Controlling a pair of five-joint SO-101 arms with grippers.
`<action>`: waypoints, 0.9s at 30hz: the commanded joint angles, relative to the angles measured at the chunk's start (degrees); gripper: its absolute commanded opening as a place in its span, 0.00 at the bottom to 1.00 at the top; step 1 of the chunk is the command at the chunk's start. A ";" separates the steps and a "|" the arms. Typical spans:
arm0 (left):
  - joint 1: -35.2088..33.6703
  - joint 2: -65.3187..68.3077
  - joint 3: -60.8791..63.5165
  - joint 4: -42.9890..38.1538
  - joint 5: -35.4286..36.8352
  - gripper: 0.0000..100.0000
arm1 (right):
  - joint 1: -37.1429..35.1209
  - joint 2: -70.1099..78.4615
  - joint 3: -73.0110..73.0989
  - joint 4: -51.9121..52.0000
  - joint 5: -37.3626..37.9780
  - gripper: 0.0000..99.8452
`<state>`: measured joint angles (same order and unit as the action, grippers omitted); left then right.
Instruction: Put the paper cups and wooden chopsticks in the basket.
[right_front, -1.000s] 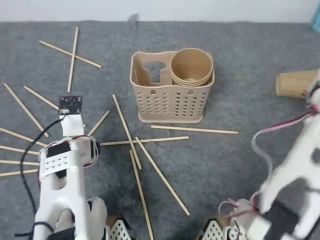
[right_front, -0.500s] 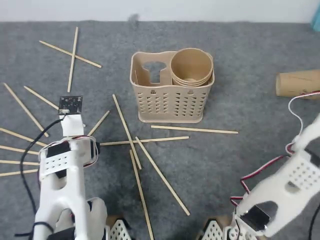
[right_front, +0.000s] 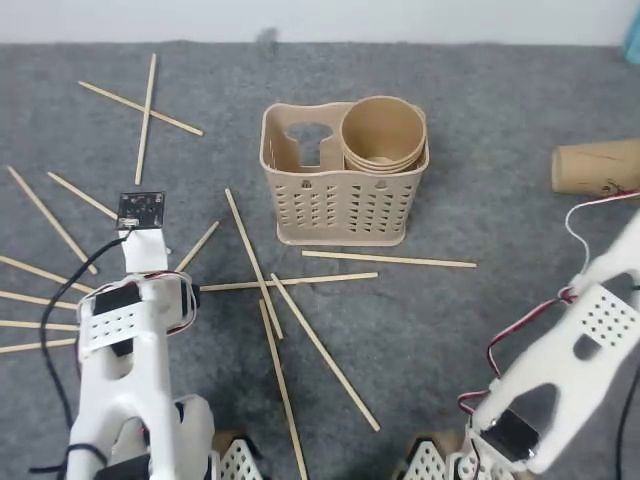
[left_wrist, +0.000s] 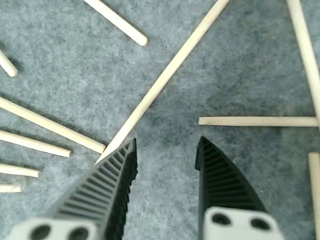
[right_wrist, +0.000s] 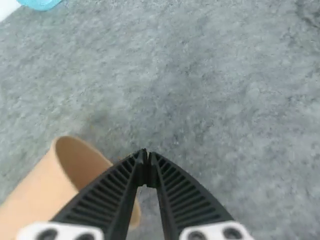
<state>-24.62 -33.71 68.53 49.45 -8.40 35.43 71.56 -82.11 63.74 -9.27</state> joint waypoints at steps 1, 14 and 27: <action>0.18 -1.76 -0.48 -1.14 -0.35 0.18 | -3.30 -1.10 -4.66 3.56 -2.99 0.01; 0.18 -1.76 -0.57 -1.14 -0.35 0.18 | -20.97 -5.05 -12.75 22.20 -3.43 0.01; 0.18 -1.76 -0.57 -1.14 -0.35 0.18 | -34.42 -4.53 -13.89 12.00 -3.34 0.01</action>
<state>-24.62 -33.71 68.53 49.45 -8.40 2.90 71.91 -93.01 79.21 -12.00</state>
